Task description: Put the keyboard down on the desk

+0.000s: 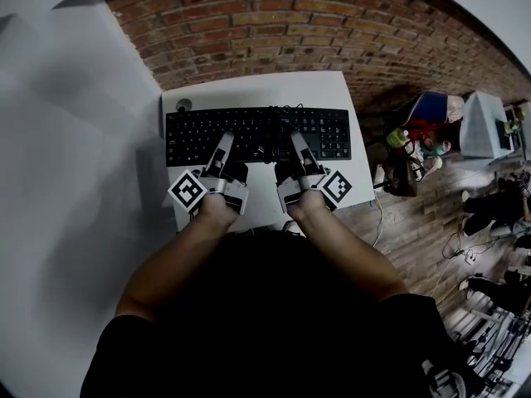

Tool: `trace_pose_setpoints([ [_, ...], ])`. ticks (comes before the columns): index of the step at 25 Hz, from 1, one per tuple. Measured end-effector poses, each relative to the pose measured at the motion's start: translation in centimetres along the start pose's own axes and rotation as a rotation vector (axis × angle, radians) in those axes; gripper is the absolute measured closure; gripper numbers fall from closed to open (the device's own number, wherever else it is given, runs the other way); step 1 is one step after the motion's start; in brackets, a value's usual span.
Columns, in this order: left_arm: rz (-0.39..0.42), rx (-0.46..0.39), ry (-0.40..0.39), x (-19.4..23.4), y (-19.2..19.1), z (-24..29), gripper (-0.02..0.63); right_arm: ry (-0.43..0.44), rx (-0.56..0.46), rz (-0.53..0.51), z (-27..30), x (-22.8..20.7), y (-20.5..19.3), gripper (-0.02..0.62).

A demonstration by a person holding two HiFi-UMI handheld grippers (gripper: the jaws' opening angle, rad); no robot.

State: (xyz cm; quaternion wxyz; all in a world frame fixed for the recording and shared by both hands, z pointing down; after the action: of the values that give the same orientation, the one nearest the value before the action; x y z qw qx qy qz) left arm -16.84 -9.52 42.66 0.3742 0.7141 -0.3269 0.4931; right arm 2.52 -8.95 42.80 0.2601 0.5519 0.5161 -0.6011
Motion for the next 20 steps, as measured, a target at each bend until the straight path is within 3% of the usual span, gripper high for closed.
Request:
trace_pose_setpoints([
  [20,0.009,-0.093,0.009,2.8,-1.7,3.6,0.526,0.034,0.108,0.018,2.2,-3.8,4.4,0.489],
])
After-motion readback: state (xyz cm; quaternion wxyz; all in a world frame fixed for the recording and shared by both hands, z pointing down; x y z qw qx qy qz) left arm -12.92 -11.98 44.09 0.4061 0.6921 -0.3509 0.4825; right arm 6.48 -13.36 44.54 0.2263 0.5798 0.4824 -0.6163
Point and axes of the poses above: the fingertips, and each gripper's own axes: z forward along the fingers, x to its left, y out of its top, the point moved 4 cm from there along -z, backward along the fingers, and after that the axes turned 13 degrees about -z, right-handed, at the moved point
